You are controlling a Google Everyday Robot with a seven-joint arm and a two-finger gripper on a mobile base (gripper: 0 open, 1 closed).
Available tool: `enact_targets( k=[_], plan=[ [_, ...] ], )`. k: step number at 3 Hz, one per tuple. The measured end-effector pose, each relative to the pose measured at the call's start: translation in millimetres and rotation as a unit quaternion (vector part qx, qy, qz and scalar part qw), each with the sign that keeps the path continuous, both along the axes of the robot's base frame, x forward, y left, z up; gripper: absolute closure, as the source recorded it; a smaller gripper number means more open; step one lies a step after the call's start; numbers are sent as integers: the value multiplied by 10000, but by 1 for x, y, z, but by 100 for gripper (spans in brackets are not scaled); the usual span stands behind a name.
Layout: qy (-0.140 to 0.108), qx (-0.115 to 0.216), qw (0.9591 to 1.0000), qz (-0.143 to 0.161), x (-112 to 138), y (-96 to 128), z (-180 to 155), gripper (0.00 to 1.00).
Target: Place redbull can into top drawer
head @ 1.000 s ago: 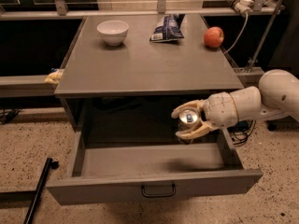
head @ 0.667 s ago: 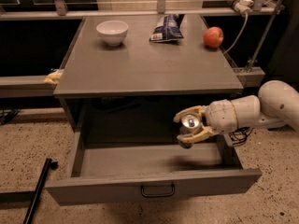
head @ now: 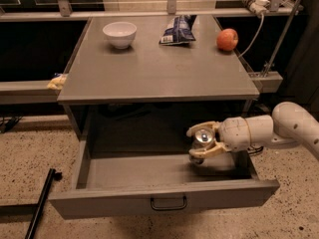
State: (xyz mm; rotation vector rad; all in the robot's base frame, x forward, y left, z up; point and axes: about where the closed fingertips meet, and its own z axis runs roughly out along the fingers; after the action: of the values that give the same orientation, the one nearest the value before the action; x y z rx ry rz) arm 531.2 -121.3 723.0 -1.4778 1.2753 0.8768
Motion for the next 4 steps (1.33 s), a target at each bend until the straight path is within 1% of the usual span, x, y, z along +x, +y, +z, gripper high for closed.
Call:
enact_targets(
  k=[1,2,3,4],
  plan=[
    [27,150,9999,50,5,0,-12,100],
    [60,287,9994,159,8,0,-32,100],
    [66,264,9994,190,8,0,-37,100],
    [92,149,9995,274,6,3,-42,100]
  ],
)
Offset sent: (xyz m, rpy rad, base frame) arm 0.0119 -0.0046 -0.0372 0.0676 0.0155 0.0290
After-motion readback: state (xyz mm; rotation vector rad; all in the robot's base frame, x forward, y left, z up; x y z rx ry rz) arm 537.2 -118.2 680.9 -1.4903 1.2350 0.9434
